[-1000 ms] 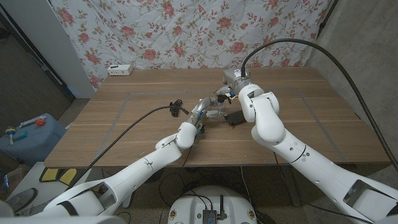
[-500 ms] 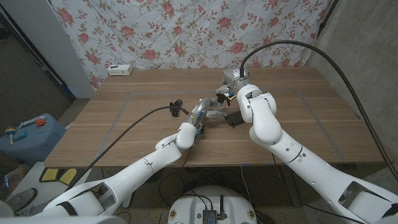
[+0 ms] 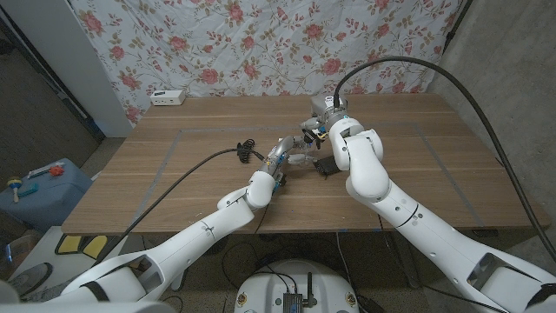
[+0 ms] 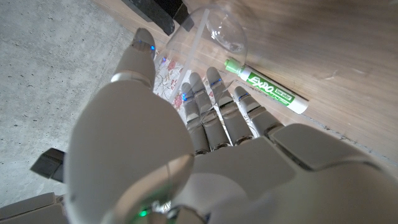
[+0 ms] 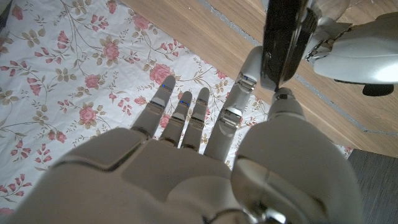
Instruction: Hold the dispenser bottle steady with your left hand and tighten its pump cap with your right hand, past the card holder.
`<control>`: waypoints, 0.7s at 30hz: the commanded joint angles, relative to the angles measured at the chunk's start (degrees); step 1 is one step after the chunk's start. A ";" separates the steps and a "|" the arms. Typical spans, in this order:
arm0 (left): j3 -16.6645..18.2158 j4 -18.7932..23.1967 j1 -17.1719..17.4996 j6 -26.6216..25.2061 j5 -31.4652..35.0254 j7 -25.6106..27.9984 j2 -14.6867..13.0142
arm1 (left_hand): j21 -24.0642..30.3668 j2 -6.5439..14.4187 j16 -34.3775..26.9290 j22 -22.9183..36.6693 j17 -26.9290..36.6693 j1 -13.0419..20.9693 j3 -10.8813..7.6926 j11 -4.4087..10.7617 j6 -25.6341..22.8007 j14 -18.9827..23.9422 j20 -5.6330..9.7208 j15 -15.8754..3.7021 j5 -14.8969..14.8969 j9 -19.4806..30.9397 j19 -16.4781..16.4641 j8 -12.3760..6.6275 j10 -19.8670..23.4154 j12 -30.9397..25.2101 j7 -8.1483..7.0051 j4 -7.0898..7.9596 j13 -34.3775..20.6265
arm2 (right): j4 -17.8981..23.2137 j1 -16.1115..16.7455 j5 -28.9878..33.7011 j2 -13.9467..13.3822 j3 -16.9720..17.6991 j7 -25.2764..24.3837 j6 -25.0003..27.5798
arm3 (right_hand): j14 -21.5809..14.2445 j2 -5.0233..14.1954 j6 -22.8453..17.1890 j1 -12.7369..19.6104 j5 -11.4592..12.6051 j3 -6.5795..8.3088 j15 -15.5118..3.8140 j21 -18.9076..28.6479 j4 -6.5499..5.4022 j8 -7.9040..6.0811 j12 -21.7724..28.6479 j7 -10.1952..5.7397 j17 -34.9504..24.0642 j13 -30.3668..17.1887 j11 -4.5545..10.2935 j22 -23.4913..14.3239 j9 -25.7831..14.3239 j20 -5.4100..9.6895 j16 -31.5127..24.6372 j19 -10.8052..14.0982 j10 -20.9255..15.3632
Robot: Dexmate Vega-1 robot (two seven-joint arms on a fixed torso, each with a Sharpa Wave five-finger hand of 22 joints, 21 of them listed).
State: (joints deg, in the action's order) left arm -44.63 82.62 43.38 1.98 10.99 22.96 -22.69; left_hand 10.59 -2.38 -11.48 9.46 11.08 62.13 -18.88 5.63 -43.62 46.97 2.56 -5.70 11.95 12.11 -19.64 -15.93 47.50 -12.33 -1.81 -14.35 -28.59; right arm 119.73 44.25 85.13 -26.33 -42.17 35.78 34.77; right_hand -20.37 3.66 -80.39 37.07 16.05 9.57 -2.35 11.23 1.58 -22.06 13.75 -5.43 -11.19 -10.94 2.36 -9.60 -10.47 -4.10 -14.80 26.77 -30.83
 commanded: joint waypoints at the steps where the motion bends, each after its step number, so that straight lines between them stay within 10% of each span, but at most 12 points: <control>1: -0.06 -0.51 -0.25 0.04 -0.22 -0.04 0.23 | 0.15 8.87 -0.48 0.13 0.12 -2.95 -5.34 0.04 -9.16 -0.15 3.44 -2.98 0.31 0.31 0.30 -0.10 0.31 -0.38 -0.56 5.12 -0.22 | -0.09 0.29 0.52 0.09 0.56 -0.31 -0.03 | -0.77 -1.00 1.22 -0.94 -0.23 -0.55 -2.57 -0.10 -0.11 0.49 -0.44 -0.99 -0.23 0.00 -0.04 -0.19 0.11 -0.35 0.34 0.10 -0.09; 20: -0.07 -1.45 -0.84 0.15 -0.56 -0.15 0.49 | 0.16 8.87 -0.40 0.13 -0.03 -3.28 -5.34 0.01 -9.23 -0.08 3.50 -2.87 0.33 0.33 0.30 -0.13 0.34 -0.41 -0.84 5.42 -0.35 | 1.24 0.94 -1.96 -0.93 1.91 -1.63 -0.76 | -0.84 -2.89 12.19 -6.22 -0.93 -3.18 -1.38 -0.37 -2.14 6.53 -1.98 -2.02 -0.95 -0.25 -1.76 -0.25 -0.05 -0.93 1.17 -0.74 0.96; 21: -0.07 -1.50 -0.87 0.14 -0.55 -0.12 0.50 | 0.16 8.86 -0.36 0.13 -0.06 -3.34 -5.34 0.04 -9.20 -0.11 3.46 -2.92 0.33 0.33 0.30 -0.12 0.36 -0.42 -0.83 5.45 -0.35 | 1.40 0.98 -2.09 -1.01 1.97 -1.60 -0.76 | -0.67 -2.82 13.25 -7.17 -0.95 -3.54 -1.23 -0.42 -2.60 7.23 -2.14 -4.67 -1.02 -0.31 -1.99 -0.25 -0.20 -1.22 1.37 -1.06 1.24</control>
State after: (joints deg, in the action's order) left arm -44.65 81.57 42.81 2.03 10.64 22.89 -22.35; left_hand 10.59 -2.38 -11.47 9.46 10.91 62.13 -18.88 5.62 -43.62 46.96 2.56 -5.71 11.95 12.11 -19.64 -15.86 47.31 -12.32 -1.81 -14.35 -28.84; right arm 120.14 44.82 84.63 -26.67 -40.97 34.73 34.30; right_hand -20.98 0.83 -68.65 31.28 15.24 6.69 -2.55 11.00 -0.50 -15.80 11.86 -7.67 -11.88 -11.08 0.79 -9.76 -10.28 -4.78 -13.93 26.08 -29.87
